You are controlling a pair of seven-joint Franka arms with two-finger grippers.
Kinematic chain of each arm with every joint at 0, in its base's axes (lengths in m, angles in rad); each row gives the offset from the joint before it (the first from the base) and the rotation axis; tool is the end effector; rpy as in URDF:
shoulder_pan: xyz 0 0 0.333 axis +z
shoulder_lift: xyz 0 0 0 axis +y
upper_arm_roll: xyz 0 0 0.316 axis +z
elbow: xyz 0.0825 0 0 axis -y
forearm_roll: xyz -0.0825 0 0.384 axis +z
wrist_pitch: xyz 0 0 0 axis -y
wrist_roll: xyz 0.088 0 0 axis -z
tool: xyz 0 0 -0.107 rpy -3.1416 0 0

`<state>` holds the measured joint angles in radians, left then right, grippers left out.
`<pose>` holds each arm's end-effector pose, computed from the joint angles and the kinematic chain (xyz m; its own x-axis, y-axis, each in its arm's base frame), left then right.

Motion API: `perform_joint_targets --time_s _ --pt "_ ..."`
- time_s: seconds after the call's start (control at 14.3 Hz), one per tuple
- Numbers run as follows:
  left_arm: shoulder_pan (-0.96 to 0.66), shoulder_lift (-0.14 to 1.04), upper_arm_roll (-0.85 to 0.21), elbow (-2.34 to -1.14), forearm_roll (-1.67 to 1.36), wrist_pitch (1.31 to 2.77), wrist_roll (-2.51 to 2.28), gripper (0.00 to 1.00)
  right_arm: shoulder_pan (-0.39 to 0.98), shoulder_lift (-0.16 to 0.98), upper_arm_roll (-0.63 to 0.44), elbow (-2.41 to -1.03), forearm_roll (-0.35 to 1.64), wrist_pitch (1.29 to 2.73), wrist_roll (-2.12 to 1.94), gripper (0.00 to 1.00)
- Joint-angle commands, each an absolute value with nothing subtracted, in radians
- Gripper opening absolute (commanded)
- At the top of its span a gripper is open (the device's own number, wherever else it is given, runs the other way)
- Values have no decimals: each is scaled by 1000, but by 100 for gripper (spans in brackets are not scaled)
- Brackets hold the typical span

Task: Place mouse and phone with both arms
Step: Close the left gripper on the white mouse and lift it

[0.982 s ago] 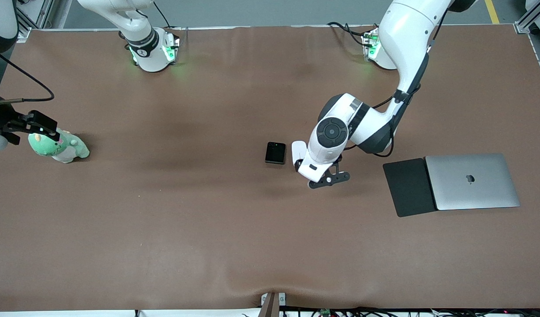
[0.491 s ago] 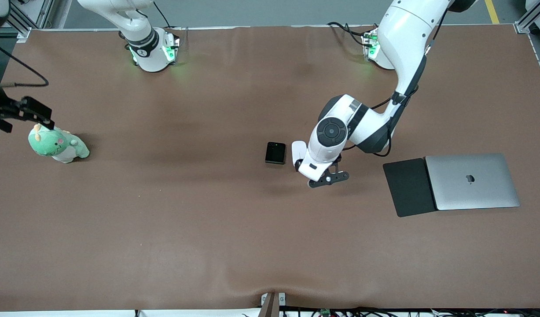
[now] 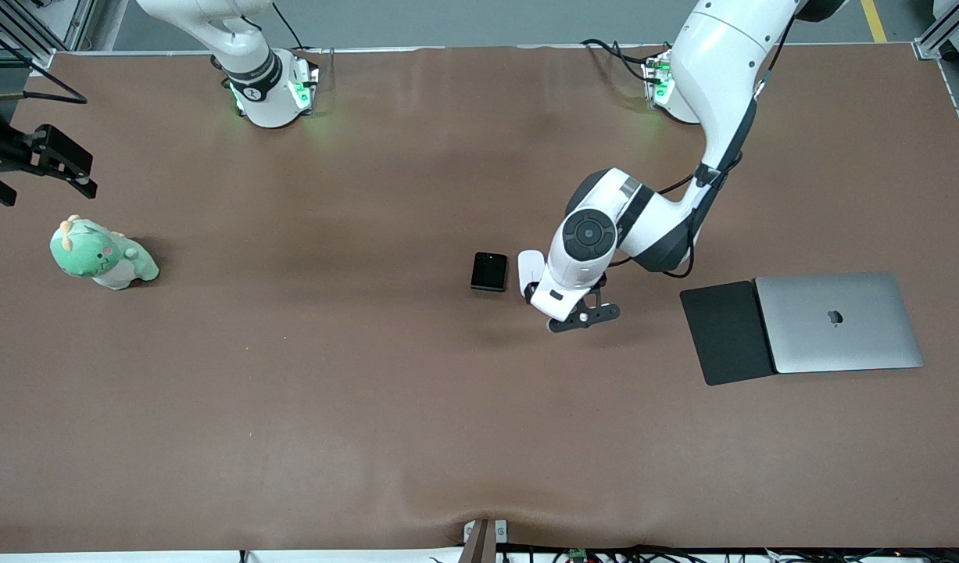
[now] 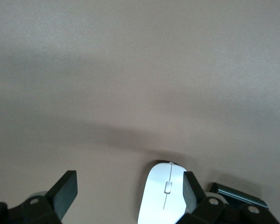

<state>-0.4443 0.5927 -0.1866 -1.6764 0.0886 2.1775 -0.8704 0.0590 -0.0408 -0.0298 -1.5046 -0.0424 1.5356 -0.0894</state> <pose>0.5511 -0.3823 0.2563 0.9741 0.2122 -0.0782 0.2097 -0.9770 -0.0380 0.5379 0.0106 0.6748 0.9909 0.1166 0.0678 0.1136 -0.9924 0.0472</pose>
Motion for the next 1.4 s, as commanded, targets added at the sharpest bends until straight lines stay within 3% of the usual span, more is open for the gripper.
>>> perform_joint_targets --time_s 0.0,0.28,1.33 --pt "-443 598 -187 -1689 117 2210 -911 100 26 -43 -34 -1509 -46 1529 -78 100" --pt "-451 601 -187 -1687 115 2214 -948 100 -23 15 -23 -1506 -63 1540 -49 100" --pt "-578 680 -187 -1730 202 2267 -1078 100 -60 29 31 -1520 11 1531 -15 100"
